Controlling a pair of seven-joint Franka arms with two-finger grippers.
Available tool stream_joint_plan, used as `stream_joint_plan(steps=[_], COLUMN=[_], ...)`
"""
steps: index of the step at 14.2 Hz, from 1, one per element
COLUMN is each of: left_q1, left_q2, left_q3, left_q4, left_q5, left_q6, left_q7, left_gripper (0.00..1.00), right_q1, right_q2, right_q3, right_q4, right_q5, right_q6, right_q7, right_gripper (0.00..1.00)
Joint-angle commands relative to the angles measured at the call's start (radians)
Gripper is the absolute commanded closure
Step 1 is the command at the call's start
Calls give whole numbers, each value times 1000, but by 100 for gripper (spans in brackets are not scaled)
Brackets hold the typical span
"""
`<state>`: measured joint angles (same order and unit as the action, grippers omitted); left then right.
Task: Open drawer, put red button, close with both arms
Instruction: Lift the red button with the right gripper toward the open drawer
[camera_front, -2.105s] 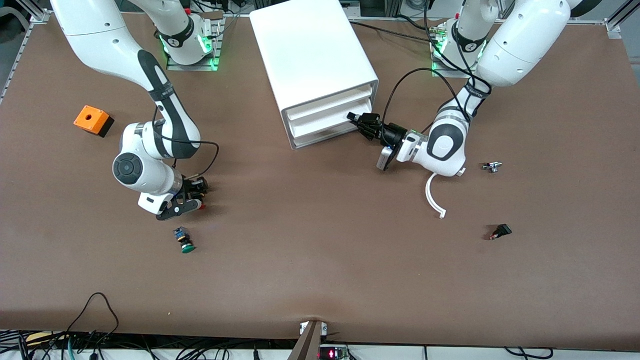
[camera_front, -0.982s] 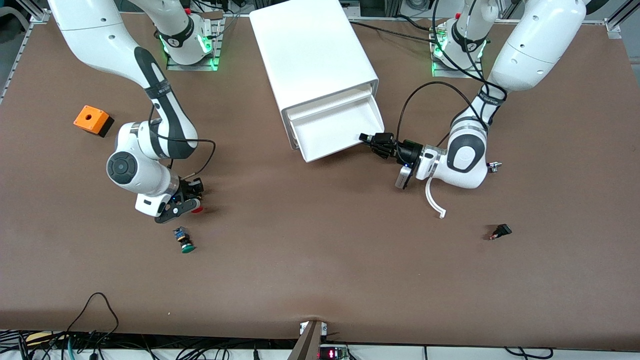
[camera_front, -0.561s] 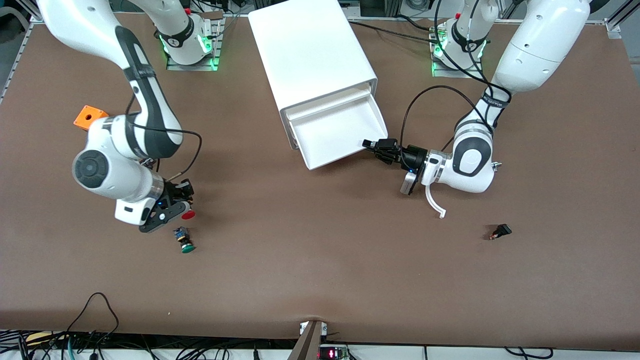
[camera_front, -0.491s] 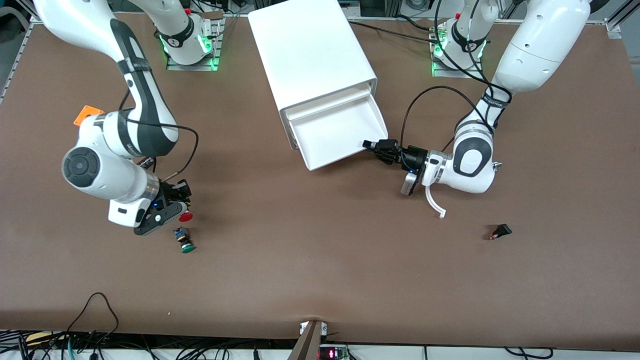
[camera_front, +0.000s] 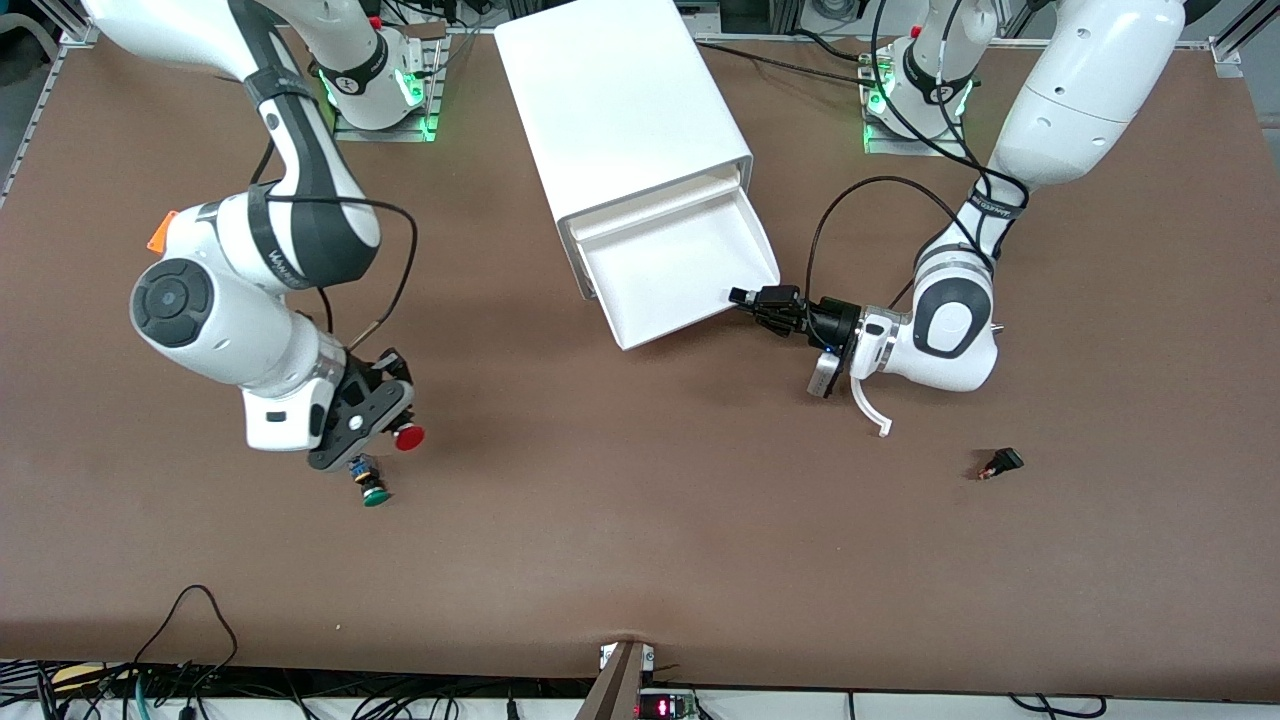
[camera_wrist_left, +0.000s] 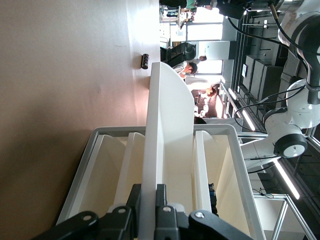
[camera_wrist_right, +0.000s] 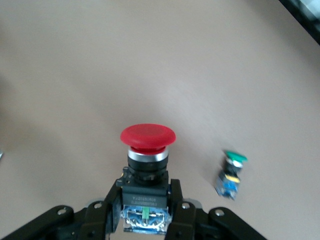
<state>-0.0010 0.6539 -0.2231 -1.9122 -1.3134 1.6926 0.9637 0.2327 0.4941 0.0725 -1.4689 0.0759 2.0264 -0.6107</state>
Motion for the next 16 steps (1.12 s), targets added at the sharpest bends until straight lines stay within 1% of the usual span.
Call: stream_joint_plan(steps=[1, 2, 3, 7, 9, 12, 16], left_q1=[25, 27, 32, 56, 62, 64, 98], left_q2=[1, 1, -2, -31, -71, -137, -165], left_q3=[-1, -1, -1, -1, -1, -1, -1], left_q4=[45, 45, 44, 45, 45, 45, 45], left_q5=[-10, -10, -10, 19, 78, 169, 272], left_q6=[-5, -4, -5, -11, -21, -21, -22], left_q7=[-40, -40, -36, -54, -132, -250, -310], left_gripper=[76, 34, 0, 0, 0, 0, 0], right_q1=[22, 43, 69, 178, 235, 258, 287], right_q2=[4, 3, 3, 1, 3, 6, 17], right_q3=[41, 44, 44, 41, 33, 33, 33], right_q4=[65, 76, 91, 122, 130, 134, 134], right_q5=[-18, -21, -19, -24, -33, -56, -54], right_q6=[-55, -66, -66, -52, -51, -48, -17], right_q7=[-110, -156, -188, -306, -307, -326, -426], right_gripper=[77, 77, 77, 77, 77, 77, 77])
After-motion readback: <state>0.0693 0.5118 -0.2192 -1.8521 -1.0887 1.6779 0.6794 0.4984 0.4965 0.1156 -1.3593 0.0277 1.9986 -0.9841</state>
